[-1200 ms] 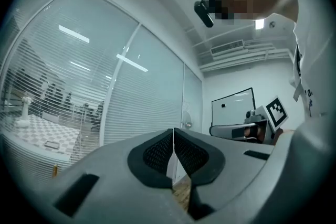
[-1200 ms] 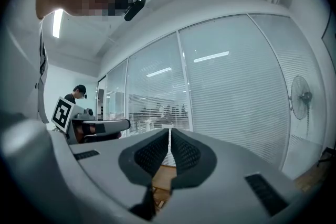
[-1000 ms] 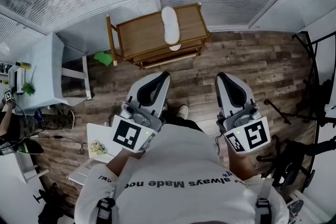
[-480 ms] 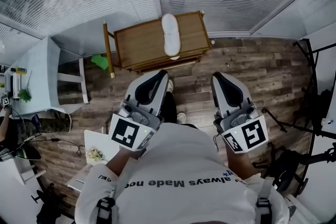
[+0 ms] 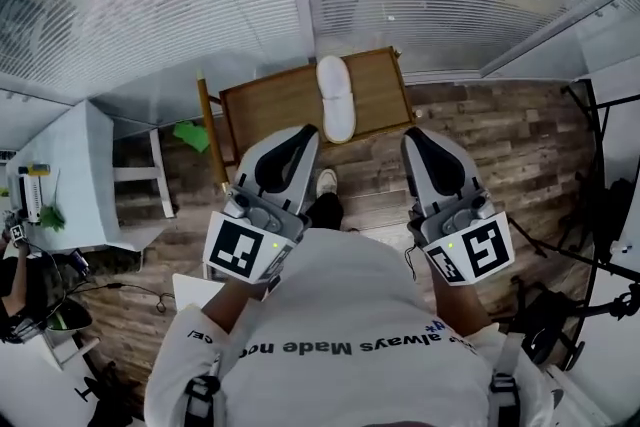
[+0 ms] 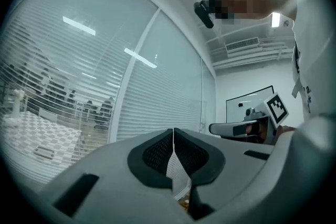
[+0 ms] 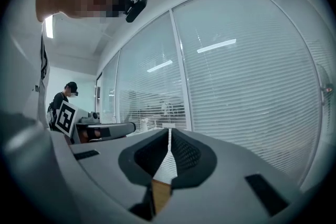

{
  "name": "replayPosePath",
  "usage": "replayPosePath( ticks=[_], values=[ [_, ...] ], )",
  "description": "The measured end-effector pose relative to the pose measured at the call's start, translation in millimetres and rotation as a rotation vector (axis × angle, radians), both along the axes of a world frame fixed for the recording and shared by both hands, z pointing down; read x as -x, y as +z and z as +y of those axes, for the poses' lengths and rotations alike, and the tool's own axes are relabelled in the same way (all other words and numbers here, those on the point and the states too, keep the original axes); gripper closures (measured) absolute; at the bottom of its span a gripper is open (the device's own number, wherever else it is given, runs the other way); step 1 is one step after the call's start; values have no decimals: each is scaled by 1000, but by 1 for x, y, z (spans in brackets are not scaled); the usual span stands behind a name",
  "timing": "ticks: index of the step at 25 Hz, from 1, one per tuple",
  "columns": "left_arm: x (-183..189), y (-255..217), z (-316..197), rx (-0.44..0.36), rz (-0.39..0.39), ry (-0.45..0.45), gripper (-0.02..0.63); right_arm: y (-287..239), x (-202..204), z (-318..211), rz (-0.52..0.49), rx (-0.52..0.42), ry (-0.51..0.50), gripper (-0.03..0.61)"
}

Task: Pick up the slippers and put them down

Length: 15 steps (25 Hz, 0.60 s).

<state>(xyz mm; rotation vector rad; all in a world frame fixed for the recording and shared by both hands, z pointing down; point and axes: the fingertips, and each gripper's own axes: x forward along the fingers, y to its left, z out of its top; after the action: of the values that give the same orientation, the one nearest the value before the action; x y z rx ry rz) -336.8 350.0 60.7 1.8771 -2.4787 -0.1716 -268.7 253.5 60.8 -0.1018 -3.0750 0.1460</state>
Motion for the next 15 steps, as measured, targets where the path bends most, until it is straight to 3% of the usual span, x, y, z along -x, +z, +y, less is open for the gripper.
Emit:
replayPosePath(
  ticks=[8,15],
  values=[
    [64,7,-26,9,-5,75,600,8,63,-18,8,-8,45,560],
    [96,23,-32,24,23,95,600,23,88,-22,38,9,69,558]
  ],
)
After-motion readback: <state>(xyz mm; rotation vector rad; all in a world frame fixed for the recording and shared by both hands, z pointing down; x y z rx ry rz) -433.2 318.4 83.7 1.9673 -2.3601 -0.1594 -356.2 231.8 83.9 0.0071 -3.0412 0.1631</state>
